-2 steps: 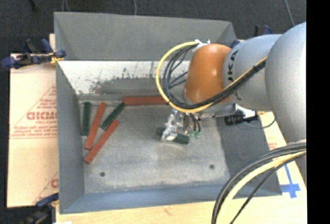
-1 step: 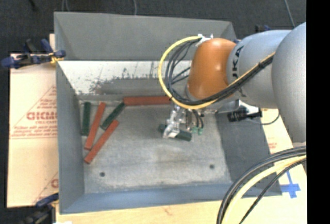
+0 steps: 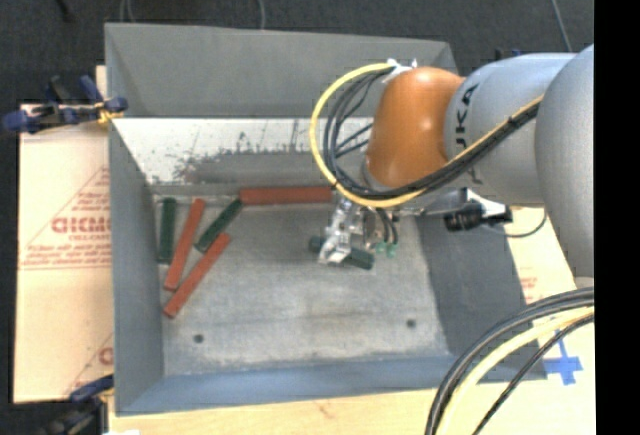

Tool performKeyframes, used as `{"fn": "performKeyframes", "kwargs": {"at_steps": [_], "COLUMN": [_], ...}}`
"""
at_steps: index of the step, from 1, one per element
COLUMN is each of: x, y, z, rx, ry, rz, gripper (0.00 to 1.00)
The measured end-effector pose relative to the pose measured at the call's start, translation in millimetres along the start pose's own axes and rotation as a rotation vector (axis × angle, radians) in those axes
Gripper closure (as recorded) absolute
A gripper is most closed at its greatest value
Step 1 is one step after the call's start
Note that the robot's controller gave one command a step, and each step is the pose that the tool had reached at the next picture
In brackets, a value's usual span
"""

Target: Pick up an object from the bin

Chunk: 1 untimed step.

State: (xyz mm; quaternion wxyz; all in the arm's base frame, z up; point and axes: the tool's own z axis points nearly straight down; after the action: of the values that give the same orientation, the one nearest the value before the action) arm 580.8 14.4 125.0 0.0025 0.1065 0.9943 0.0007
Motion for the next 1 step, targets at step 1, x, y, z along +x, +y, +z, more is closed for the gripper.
{"fn": "performKeyframes", "kwargs": {"at_steps": [1], "x": [1.1], "y": [-0.6], "z": [-12.2], "rx": [0.001], "ry": [0.005], "rz": [-0.001], "gripper": [1.00]}}
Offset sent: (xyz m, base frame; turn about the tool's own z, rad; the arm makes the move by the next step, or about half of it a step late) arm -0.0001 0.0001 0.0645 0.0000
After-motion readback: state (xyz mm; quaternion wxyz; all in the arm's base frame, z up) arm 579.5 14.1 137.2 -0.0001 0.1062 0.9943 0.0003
